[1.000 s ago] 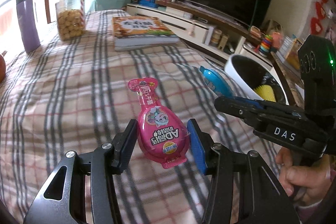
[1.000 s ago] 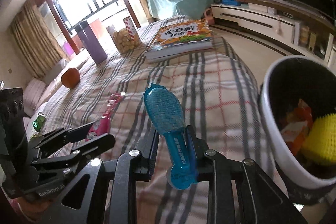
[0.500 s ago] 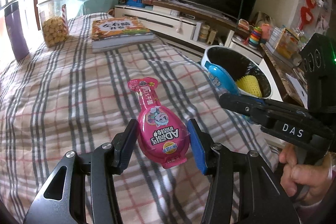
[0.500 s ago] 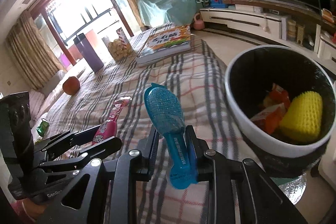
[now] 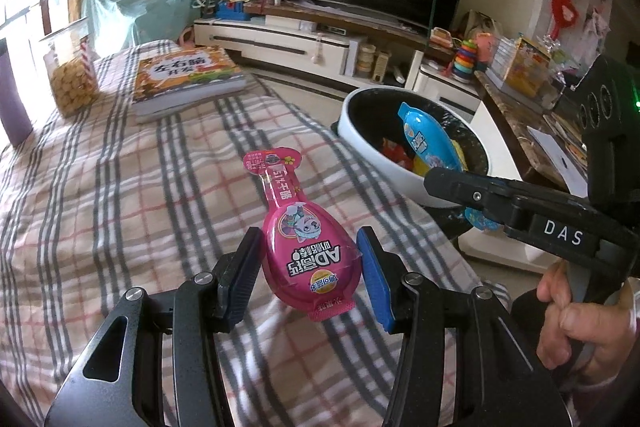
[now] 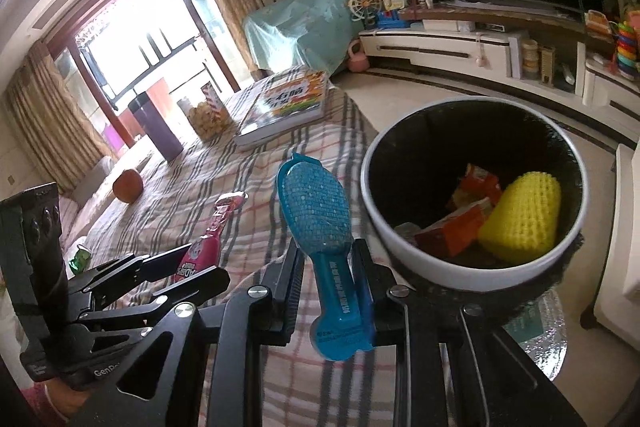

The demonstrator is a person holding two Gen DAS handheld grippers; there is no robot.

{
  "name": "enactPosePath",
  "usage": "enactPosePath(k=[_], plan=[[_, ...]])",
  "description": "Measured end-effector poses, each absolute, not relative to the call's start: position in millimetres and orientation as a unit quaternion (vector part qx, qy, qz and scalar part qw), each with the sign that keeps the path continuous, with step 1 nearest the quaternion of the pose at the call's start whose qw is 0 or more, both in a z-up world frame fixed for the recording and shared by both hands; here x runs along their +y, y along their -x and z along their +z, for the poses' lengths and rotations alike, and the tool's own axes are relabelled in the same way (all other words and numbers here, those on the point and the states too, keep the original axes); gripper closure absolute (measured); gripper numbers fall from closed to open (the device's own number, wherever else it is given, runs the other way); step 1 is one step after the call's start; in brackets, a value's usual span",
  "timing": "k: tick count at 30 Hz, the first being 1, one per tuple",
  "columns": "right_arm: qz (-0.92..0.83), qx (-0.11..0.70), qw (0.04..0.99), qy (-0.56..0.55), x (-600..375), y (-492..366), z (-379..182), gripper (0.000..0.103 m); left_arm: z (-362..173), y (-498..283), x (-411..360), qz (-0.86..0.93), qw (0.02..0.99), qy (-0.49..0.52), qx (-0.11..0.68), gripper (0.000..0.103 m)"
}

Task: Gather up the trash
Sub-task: 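Carry the pink candy toy in the left tool while the right tool carries the blue toy over the bin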

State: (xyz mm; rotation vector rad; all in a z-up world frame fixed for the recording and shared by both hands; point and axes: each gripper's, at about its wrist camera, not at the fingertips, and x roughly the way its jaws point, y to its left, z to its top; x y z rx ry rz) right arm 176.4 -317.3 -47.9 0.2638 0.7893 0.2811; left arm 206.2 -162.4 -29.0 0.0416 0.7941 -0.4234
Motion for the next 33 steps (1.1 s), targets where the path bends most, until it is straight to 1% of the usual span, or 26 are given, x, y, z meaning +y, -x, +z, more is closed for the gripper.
enactPosePath(k=[15, 17, 33], plan=[[0.092, 0.375, 0.911, -0.143, -362.1, -177.7, -45.5, 0.081, -17.4, -213.8, -201.3, -0.235, 0.897, -0.029, 0.372, 0.055], [0.088, 0.376, 0.911, -0.146, -367.7, -178.9, -46.3, 0.083, -16.1, -215.9, -208.0, -0.240, 0.897, -0.031, 0.371, 0.055], [0.067, 0.374, 0.911, -0.163, -401.2, -190.9, -47.3, 0.085, -11.4, -231.3, -252.5, -0.265, 0.891, -0.053, 0.365, 0.055]])
